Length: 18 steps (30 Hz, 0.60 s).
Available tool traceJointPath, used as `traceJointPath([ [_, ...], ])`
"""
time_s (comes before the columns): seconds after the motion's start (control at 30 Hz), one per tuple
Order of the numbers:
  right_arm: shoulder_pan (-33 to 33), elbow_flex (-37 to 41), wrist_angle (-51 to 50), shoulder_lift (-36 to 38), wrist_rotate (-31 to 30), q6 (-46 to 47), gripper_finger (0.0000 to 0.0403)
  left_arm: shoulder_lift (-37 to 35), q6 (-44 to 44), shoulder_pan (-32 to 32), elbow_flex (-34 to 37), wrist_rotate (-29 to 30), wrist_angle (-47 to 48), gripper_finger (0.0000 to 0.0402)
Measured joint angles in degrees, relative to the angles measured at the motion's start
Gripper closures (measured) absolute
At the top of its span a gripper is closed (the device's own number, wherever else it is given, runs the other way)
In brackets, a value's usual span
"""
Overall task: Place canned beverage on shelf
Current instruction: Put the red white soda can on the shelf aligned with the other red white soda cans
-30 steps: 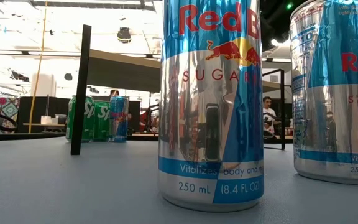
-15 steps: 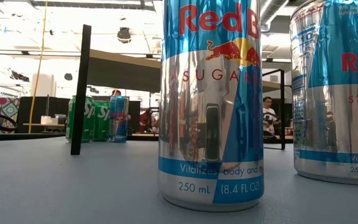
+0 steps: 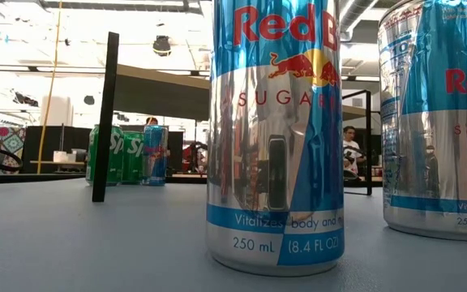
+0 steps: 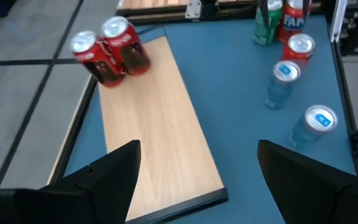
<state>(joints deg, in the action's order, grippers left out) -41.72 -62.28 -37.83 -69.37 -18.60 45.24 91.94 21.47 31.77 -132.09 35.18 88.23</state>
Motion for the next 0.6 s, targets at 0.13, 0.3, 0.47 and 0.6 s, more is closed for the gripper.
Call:
traceJointPath([
  [0.13,1.6,0.0,-0.1,-0.3,1.8,1.2,0.0112,1.1,0.9,0.1,0.0,-3.6,0.2,0.0093],
  [0.3,4.5,0.0,5.2,-0.3,2.0,-7.1,0.0112,3.7,5.5,1.6,0.0,-10.0,1.6,0.0093],
  [0.47,6.2,0.0,6.6,-0.3,1.9,-13.5,0.0112,7.3,15.7,4.8,0.0,-16.6,1.8,0.0093],
  [0.6,7.5,0.0,6.6,-0.3,1.9,-15.2,0.0112,11.1,22.0,8.5,0.0,-15.8,1.8,0.0093],
])
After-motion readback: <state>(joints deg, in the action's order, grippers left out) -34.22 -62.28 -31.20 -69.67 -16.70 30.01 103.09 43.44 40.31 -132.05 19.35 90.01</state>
